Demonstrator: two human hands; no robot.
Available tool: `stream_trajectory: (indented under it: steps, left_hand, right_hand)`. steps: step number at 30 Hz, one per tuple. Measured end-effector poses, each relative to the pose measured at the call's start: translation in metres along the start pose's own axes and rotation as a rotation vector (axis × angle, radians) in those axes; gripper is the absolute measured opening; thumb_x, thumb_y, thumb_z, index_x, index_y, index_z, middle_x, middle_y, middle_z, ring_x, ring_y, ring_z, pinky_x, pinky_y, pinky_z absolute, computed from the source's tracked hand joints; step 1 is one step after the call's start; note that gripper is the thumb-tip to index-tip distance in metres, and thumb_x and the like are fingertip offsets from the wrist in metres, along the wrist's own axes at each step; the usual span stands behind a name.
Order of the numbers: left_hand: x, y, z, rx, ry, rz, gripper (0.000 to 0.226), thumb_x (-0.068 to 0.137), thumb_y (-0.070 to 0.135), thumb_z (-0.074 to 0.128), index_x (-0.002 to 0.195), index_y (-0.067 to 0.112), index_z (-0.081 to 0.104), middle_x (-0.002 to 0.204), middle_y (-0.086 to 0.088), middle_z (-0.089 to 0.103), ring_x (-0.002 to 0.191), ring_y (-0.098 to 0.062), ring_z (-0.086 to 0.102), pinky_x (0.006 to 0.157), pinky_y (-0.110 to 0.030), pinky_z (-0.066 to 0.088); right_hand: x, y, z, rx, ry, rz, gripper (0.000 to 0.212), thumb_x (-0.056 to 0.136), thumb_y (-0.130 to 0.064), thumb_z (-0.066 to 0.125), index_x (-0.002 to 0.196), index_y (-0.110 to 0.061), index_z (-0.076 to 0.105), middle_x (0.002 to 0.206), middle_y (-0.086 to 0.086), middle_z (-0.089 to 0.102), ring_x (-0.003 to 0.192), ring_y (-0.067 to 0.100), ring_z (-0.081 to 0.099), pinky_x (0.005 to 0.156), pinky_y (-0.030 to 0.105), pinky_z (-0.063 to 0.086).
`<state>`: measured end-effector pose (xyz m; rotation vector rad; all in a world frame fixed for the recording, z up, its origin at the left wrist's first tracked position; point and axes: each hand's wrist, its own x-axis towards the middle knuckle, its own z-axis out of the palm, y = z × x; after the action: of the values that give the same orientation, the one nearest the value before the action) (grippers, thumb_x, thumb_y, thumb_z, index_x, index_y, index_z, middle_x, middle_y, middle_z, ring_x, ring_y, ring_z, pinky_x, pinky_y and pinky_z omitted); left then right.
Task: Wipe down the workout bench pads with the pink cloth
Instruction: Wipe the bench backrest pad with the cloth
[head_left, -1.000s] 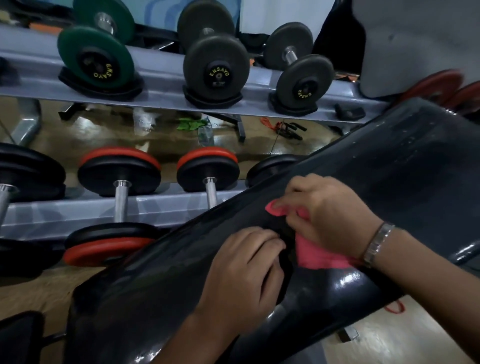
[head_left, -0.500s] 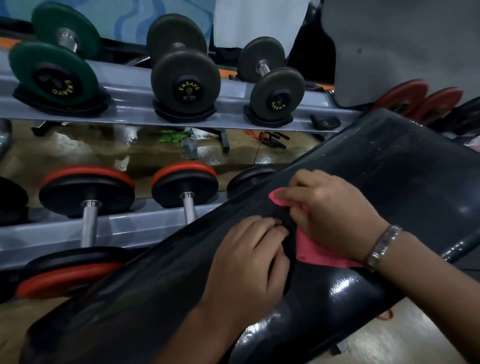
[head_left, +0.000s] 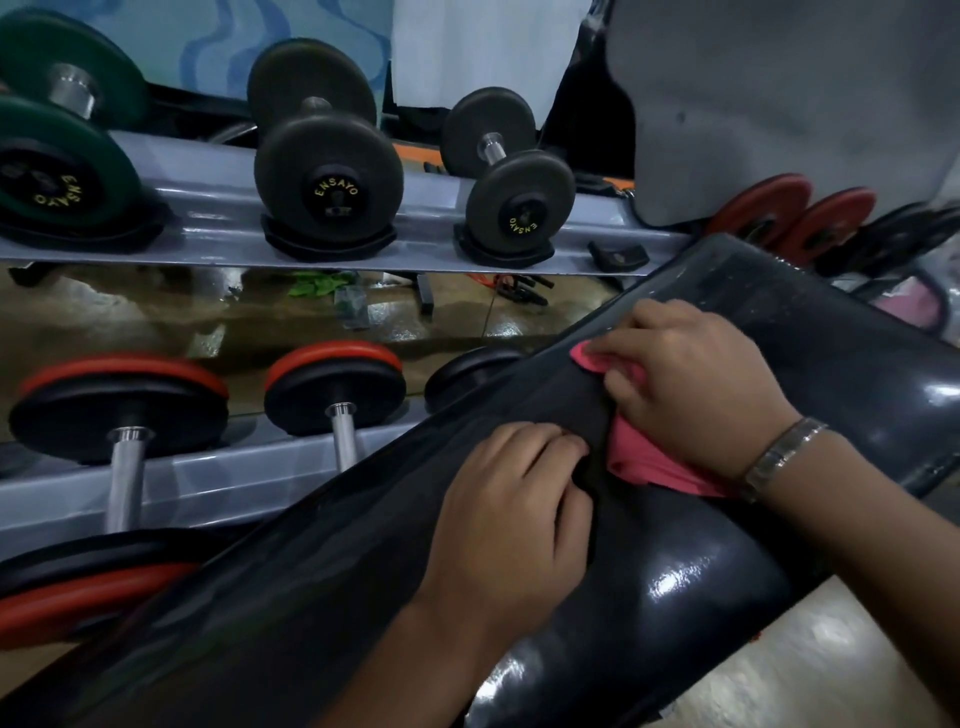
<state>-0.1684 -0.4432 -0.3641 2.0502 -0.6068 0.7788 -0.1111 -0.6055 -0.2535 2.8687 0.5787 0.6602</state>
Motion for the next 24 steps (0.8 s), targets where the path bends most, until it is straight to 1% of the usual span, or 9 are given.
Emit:
stream_trajectory:
  steps: [3,6,8,10,12,15,19,22,24]
  left_hand:
    - [0.001,0.001,0.004,0.022,-0.035,-0.012,0.032,0.087,0.014,0.050,0.109,0.007,0.072,0.109,-0.006,0.069,0.105,-0.026,0.063,0.094,-0.040,0.051]
    - [-0.003,0.001,0.006,0.039,-0.046,-0.004,0.033,0.087,0.014,0.051,0.112,0.009,0.071,0.113,-0.004,0.068,0.109,-0.026,0.062,0.099,-0.037,0.049]
    - [-0.005,0.000,0.008,0.041,-0.023,-0.001,0.035,0.087,0.015,0.051,0.114,0.009,0.072,0.116,-0.004,0.068,0.111,-0.025,0.062,0.102,-0.035,0.047]
    - [-0.007,0.000,0.009,0.039,-0.011,0.002,0.036,0.087,0.015,0.051,0.116,0.009,0.073,0.117,-0.003,0.069,0.113,-0.023,0.062,0.104,-0.035,0.047]
    - [-0.008,-0.001,0.010,0.038,-0.007,0.010,0.037,0.086,0.014,0.051,0.116,0.009,0.073,0.117,-0.003,0.069,0.114,-0.024,0.062,0.103,-0.035,0.048]
    - [-0.008,-0.002,0.011,0.033,-0.007,0.012,0.037,0.087,0.014,0.051,0.115,0.008,0.074,0.117,-0.004,0.070,0.113,-0.024,0.063,0.102,-0.036,0.048]
    - [-0.009,-0.004,0.013,0.022,-0.008,0.004,0.037,0.090,0.016,0.050,0.117,0.010,0.075,0.120,-0.002,0.070,0.116,-0.021,0.063,0.102,-0.037,0.048]
    - [-0.009,-0.004,0.014,0.022,0.011,0.018,0.037,0.089,0.016,0.051,0.116,0.010,0.075,0.119,-0.001,0.070,0.116,-0.020,0.064,0.103,-0.036,0.048]
    - [-0.008,-0.004,0.014,0.029,0.019,0.023,0.037,0.088,0.016,0.051,0.115,0.011,0.076,0.118,-0.001,0.071,0.115,-0.019,0.065,0.103,-0.034,0.047]
  right_hand:
    - [-0.006,0.002,0.001,0.048,-0.062,-0.056,0.037,0.083,-0.034,0.045,0.106,-0.033,0.074,0.091,-0.003,0.060,0.086,0.026,0.061,0.073,0.041,0.053]
    - [-0.006,0.011,-0.010,0.125,-0.137,-0.069,0.037,0.081,-0.040,0.043,0.101,-0.037,0.074,0.091,-0.011,0.062,0.090,0.020,0.061,0.080,0.040,0.051]
    - [-0.001,0.019,-0.011,0.056,-0.074,0.007,0.036,0.080,-0.040,0.042,0.098,-0.036,0.073,0.092,-0.007,0.063,0.091,0.025,0.061,0.079,0.041,0.050]
    - [0.000,0.024,-0.009,-0.006,-0.022,0.054,0.036,0.082,-0.038,0.044,0.102,-0.034,0.074,0.092,-0.003,0.063,0.089,0.028,0.060,0.076,0.042,0.051]
    - [-0.006,0.024,-0.007,0.020,-0.042,-0.004,0.036,0.083,-0.037,0.045,0.105,-0.036,0.074,0.090,-0.005,0.061,0.086,0.026,0.058,0.075,0.042,0.051]
    - [-0.013,0.029,-0.015,0.111,-0.112,-0.053,0.034,0.082,-0.040,0.045,0.101,-0.040,0.074,0.090,-0.013,0.061,0.085,0.019,0.057,0.077,0.040,0.049]
    - [-0.007,0.046,-0.019,-0.037,0.003,0.109,0.039,0.083,-0.041,0.041,0.105,-0.039,0.073,0.092,-0.007,0.061,0.087,0.024,0.056,0.074,0.038,0.044]
    - [-0.011,0.048,-0.018,0.010,-0.061,0.021,0.039,0.084,-0.040,0.043,0.110,-0.039,0.073,0.093,-0.009,0.060,0.085,0.022,0.055,0.074,0.038,0.047]
    - [-0.011,0.054,-0.025,0.088,-0.116,-0.018,0.038,0.082,-0.043,0.043,0.104,-0.040,0.074,0.093,-0.013,0.062,0.084,0.019,0.056,0.078,0.039,0.048]
